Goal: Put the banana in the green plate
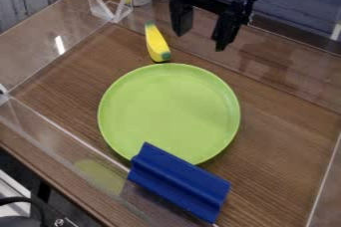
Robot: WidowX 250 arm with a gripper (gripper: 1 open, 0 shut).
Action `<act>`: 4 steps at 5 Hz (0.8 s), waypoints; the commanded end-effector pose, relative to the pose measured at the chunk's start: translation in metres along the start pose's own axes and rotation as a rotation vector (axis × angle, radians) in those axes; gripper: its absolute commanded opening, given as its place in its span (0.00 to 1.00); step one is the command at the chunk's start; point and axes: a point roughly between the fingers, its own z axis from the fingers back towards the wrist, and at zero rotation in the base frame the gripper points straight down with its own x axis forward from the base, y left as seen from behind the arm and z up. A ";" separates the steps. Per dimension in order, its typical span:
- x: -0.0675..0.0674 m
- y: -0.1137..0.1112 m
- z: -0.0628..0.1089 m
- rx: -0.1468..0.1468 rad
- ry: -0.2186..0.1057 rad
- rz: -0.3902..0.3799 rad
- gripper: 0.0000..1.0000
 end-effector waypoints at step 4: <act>0.027 0.080 -0.036 0.022 -0.024 0.105 1.00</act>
